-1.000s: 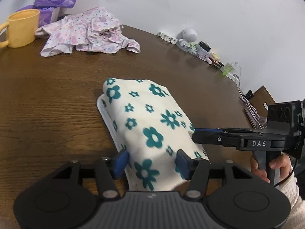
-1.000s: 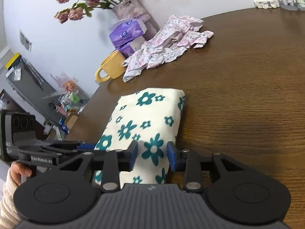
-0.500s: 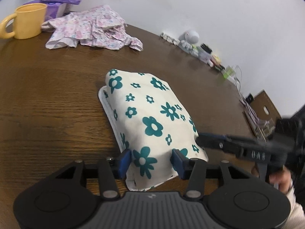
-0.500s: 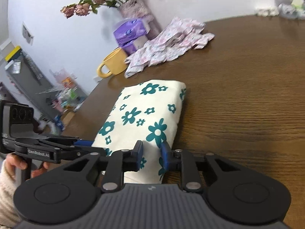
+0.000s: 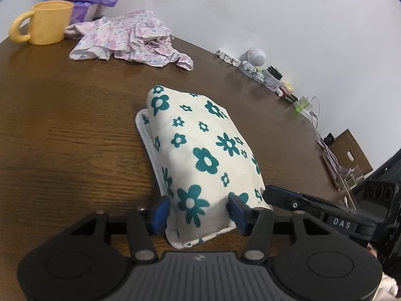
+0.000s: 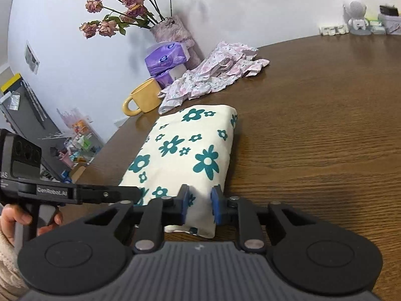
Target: Fold clothes
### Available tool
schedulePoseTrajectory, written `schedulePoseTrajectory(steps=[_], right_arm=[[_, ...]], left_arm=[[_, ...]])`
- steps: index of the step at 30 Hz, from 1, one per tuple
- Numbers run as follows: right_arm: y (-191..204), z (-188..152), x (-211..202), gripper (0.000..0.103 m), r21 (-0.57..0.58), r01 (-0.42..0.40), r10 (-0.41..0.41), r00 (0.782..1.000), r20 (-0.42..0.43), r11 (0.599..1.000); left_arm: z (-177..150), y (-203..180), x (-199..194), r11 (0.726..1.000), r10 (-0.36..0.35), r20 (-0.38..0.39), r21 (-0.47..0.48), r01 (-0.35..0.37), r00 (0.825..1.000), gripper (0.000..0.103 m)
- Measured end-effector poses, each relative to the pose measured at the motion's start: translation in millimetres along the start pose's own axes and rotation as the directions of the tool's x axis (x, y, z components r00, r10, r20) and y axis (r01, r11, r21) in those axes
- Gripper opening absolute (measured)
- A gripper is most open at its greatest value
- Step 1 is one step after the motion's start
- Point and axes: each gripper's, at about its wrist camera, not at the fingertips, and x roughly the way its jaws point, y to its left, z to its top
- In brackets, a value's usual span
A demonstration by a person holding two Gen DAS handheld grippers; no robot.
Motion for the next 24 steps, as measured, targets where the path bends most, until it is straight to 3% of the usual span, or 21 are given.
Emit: schedulePoseTrajectory(steps=[6, 7, 9, 13, 16, 18, 21, 23, 24], right_arm=[[-9, -9, -5, 0.038, 0.044, -0.022, 0.022, 1.0, 0.013, 0.999], [-9, -10, -5, 0.037, 0.046, -0.028, 0.027, 1.0, 0.013, 0.999], [-8, -11, -3, 0.024, 0.048, -0.039, 0.039, 0.999, 0.013, 0.998], [-8, -12, -3, 0.017, 0.051, -0.053, 0.052, 0.999, 0.013, 0.997], [-7, -12, -4, 0.017, 0.05, -0.052, 0.051, 0.999, 0.017, 0.997], [-8, -12, -6, 0.025, 0.053, -0.046, 0.045, 0.999, 0.025, 0.998], [-9, -13, -6, 0.029, 0.06, -0.048, 0.046, 0.999, 0.027, 0.997], [-10, -14, -5, 0.029, 0.067, -0.053, 0.052, 0.998, 0.025, 0.996], [-10, -14, -5, 0.029, 0.07, -0.056, 0.054, 0.998, 0.023, 0.996]], left_arm=[[-5, 0, -2, 1.0, 0.008, 0.013, 0.003, -0.008, 1.0, 0.052], [-6, -1, -1, 1.0, 0.007, 0.013, 0.009, -0.007, 1.0, 0.046], [-7, -3, 0, 1.0, 0.005, 0.013, 0.021, -0.005, 1.0, 0.041], [-8, -2, 0, 1.0, 0.001, 0.016, 0.019, -0.001, 1.0, 0.039], [-10, 1, -3, 1.0, -0.007, 0.02, -0.007, 0.007, 1.0, 0.044], [-11, 2, -6, 1.0, -0.011, 0.023, -0.029, 0.011, 1.0, 0.051], [-13, 2, -8, 1.0, -0.015, 0.028, -0.026, 0.016, 0.999, 0.048], [-14, 1, -6, 1.0, -0.013, 0.025, -0.017, 0.013, 1.0, 0.037], [-15, 1, -4, 1.0, -0.011, 0.022, -0.013, 0.012, 1.0, 0.036]])
